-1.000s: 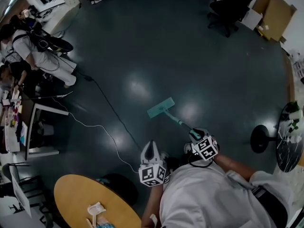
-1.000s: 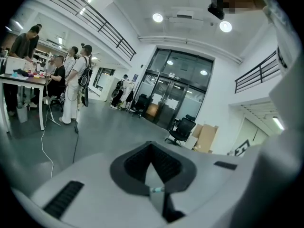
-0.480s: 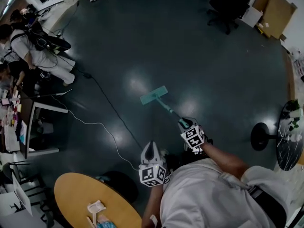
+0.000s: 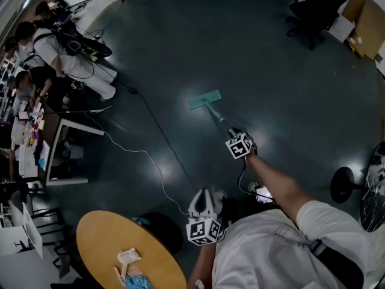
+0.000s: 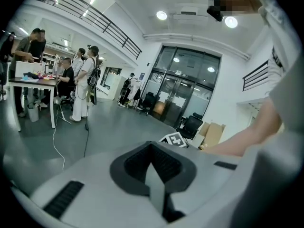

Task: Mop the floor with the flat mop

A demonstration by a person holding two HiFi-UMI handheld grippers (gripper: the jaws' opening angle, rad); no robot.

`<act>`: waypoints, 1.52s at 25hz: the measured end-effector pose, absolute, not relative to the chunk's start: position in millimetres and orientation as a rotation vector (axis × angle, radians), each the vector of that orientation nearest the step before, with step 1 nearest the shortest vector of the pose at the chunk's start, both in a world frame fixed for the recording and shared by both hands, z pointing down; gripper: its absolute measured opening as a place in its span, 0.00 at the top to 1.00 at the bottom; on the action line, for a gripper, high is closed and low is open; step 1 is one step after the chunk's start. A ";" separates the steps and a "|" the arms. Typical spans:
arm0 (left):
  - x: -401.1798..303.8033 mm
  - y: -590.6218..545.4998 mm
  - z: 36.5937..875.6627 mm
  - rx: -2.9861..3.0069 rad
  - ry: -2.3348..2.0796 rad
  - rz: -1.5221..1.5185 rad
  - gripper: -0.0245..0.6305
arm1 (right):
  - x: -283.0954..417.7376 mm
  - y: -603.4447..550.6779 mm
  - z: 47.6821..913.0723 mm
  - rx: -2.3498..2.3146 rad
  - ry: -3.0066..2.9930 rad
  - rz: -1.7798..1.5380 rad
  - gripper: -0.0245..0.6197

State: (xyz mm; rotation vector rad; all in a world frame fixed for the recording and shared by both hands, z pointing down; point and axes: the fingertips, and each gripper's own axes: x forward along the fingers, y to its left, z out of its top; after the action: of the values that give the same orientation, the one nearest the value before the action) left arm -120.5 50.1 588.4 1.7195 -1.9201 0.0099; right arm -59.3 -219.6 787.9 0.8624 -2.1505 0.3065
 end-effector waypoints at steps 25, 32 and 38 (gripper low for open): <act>-83.6 18.4 562.9 1.904 -1.853 -0.048 0.96 | 51.1 -60.5 631.1 0.810 -2.333 0.287 0.79; -89.9 18.1 561.2 1.897 -1.861 -0.059 0.96 | 45.3 -62.9 632.7 0.800 -2.347 0.271 0.79; -92.8 17.9 559.0 1.900 -1.866 -0.067 0.96 | 44.9 -61.2 632.4 0.777 -2.334 0.258 0.79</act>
State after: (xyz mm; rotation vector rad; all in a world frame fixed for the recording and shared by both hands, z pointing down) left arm -92.8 17.9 559.0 1.9004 -1.8656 -0.0668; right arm 44.9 -61.2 632.4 0.7775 -2.3340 0.2582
